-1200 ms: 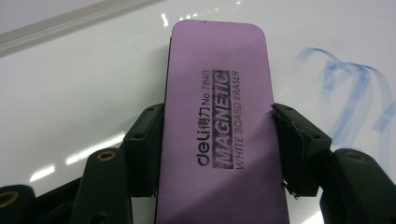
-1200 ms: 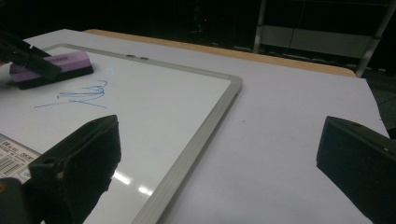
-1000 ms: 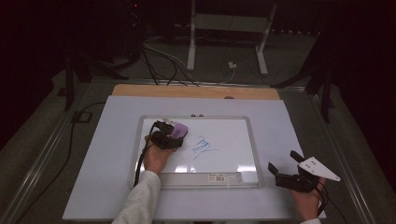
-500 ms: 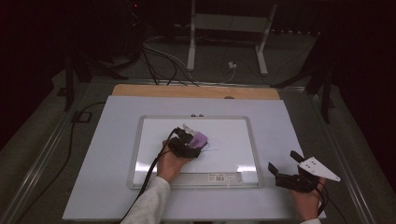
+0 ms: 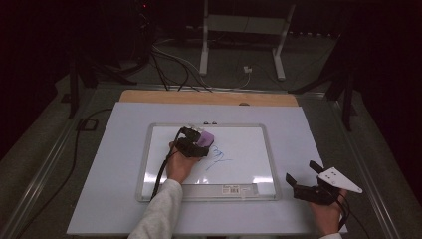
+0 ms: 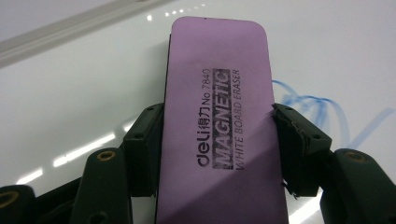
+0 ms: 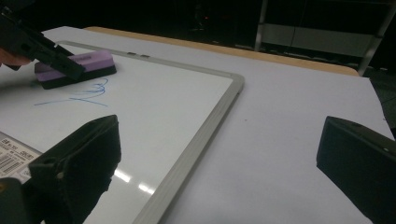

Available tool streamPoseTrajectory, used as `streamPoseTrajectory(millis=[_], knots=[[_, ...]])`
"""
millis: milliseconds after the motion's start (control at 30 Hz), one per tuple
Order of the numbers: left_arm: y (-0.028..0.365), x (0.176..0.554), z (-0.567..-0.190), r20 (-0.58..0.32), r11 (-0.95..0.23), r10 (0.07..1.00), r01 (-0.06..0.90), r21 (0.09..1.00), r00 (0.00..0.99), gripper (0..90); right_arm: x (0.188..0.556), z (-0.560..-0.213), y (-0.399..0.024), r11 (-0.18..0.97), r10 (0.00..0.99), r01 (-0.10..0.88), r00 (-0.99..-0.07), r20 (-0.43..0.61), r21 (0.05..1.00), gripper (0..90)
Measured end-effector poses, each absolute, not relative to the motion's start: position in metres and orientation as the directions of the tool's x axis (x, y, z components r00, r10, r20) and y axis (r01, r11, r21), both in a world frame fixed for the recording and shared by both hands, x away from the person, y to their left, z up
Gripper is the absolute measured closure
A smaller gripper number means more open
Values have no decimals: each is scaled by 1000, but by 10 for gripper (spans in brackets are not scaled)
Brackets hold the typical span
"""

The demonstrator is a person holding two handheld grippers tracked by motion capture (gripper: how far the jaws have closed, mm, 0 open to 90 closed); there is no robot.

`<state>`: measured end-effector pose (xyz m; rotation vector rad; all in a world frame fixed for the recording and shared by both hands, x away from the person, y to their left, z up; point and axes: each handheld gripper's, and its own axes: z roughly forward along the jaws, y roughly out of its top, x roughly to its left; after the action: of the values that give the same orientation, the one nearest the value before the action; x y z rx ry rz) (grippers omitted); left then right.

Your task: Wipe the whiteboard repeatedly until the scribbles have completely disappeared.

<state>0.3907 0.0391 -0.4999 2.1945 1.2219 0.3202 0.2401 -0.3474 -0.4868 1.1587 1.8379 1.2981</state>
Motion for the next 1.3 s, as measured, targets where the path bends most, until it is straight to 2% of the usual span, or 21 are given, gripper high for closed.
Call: streamPoseTrajectory(millis=[200,300,500,667,833,967,1033,1233,1300], knots=[[17,373,-498,-60,-490,762,634,598,645,418,240,-487,-348,139,900,310,-436,11,941,4],[15,370,-497,-40,-510,752,619,597,658,418,240,-487,-348,140,900,311,-435,10,940,4],[28,385,-498,-22,-456,814,660,597,581,419,239,-486,-349,137,901,309,-433,11,941,4],[37,393,-499,-50,-398,849,698,595,527,419,239,-487,-350,137,901,309,-433,12,941,4],[24,381,-498,-64,-453,800,670,588,597,419,240,-487,-348,141,900,310,-437,9,940,4],[10,370,-496,-7,-525,759,619,583,651,419,240,-487,-348,141,900,309,-437,8,941,4],[11,373,-496,-18,-512,768,630,584,640,419,240,-487,-348,141,900,310,-435,9,940,4],[32,389,-496,30,-449,846,680,580,532,419,239,-487,-350,135,902,309,-431,12,941,4],[38,392,-496,6,-420,859,700,577,511,419,239,-487,-350,134,903,310,-430,13,941,4]])
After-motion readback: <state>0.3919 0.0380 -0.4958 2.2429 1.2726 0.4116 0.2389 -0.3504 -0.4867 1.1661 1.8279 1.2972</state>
